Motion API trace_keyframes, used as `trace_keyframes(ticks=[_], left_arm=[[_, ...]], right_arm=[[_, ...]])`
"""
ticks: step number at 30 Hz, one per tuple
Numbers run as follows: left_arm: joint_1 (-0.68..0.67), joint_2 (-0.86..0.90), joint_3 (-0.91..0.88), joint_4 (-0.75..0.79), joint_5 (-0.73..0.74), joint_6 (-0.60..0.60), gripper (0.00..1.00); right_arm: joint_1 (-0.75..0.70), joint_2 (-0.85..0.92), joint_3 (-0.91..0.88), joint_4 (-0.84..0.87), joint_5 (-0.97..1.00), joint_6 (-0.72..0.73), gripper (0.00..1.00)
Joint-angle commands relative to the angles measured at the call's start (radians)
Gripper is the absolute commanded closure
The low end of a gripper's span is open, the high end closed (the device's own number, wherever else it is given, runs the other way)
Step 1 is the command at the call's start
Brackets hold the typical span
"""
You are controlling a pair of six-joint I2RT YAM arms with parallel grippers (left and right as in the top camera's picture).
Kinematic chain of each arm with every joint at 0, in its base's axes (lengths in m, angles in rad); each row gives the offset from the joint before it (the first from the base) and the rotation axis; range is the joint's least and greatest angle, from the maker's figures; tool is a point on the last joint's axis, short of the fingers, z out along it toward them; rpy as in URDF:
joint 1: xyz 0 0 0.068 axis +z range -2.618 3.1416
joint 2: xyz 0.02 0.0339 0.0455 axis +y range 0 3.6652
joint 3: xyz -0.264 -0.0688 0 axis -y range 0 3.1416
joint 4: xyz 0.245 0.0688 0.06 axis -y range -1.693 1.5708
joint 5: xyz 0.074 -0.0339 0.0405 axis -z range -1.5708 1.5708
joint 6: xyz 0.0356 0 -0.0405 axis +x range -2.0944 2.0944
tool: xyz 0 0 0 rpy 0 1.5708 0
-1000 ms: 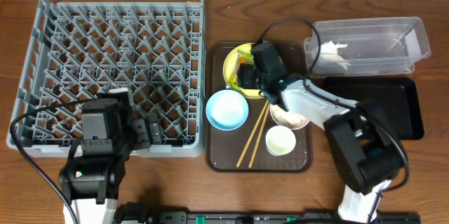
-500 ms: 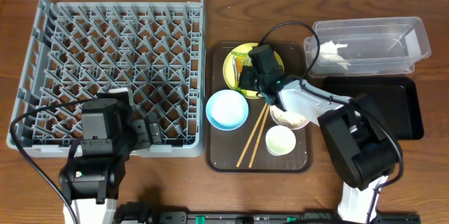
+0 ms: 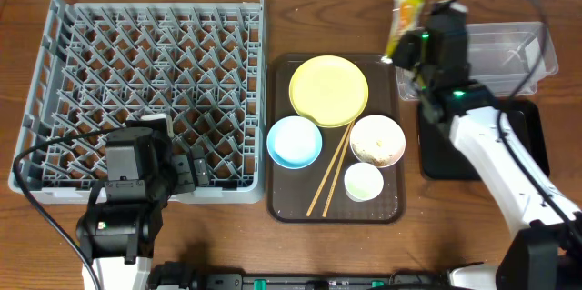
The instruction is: Sort waste into correct bins and load items into the dishwasher rack
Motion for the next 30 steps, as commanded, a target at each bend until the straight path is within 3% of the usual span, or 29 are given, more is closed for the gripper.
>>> trace_keyframes(ticks=[1, 6, 7, 9, 14, 22, 30], left_arm=[[-0.003, 0.001, 0.016, 0.001, 0.003, -0.009, 0.04], [-0.003, 0.007, 0.016, 0.001, 0.003, -0.009, 0.04], [-0.003, 0.008, 0.016, 0.001, 0.003, -0.009, 0.04], [-0.003, 0.008, 0.016, 0.001, 0.003, -0.009, 0.04], [-0.003, 0.008, 0.016, 0.001, 0.003, -0.009, 0.04], [-0.003, 0.008, 0.016, 0.0, 0.003, -0.009, 0.04], [-0.003, 0.008, 0.016, 0.0, 0.003, -0.009, 0.04]], right_arm=[[-0.076, -0.002, 0.005, -0.029, 0.117, -0.021, 0.99], [-0.179, 0.016, 0.005, -0.065, 0.132, -0.011, 0.98], [-0.191, 0.022, 0.005, -0.064, 0.132, -0.011, 0.94], [-0.211, 0.029, 0.005, -0.059, 0.129, -0.012, 0.75], [-0.236, 0.029, 0.005, -0.055, 0.048, -0.031, 0.5], [-0.221, -0.038, 0.005, -0.121, -0.197, -0.161, 0.44], [-0.097, -0.183, 0.005, -0.402, -0.346, -0.3, 0.33]])
